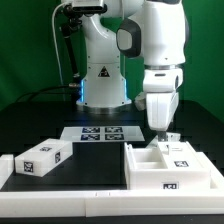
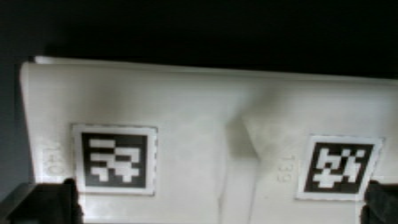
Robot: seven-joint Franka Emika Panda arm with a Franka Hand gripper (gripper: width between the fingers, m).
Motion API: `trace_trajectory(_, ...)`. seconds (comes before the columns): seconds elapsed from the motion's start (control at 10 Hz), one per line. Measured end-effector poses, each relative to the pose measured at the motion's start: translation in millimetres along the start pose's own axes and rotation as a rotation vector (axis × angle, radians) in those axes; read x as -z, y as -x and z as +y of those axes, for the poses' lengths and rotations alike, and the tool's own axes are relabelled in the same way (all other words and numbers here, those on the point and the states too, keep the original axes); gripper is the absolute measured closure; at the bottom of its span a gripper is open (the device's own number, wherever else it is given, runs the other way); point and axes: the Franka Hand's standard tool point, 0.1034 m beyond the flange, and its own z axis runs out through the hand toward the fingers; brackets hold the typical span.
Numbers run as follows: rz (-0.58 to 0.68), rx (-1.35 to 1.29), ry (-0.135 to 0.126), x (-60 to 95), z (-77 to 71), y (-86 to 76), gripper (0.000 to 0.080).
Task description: Assemble cabinet
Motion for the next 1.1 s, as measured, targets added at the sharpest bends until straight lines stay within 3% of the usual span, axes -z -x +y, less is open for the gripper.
trace_trajectory(0.3,0.0,-0.003,-0.007,-4.2,-1.9,1.6,0.0011)
trace_trajectory(0.4,0.0,-0.003,-0.007,-4.2,-2.0,1.5,0.0182)
trace_trajectory(0.5,0.0,-0.003,-0.007,-4.2,-2.0,1.5,0.0182)
trace_trajectory(0.6,0.0,-0.003,-0.007,-4.2,-2.0,1.5,0.0376)
trace_trajectory(0.7,0.002,-0.003,-0.006,-4.4,-1.9,1.3,0.0376)
trace_trajectory(0.9,0.003,-0.002,-0.006,-5.1,-2.0,1.2,0.0722)
trace_trajectory(1.1,0.004,-0.002,-0.004,-4.7,-1.5,0.9,0.0732)
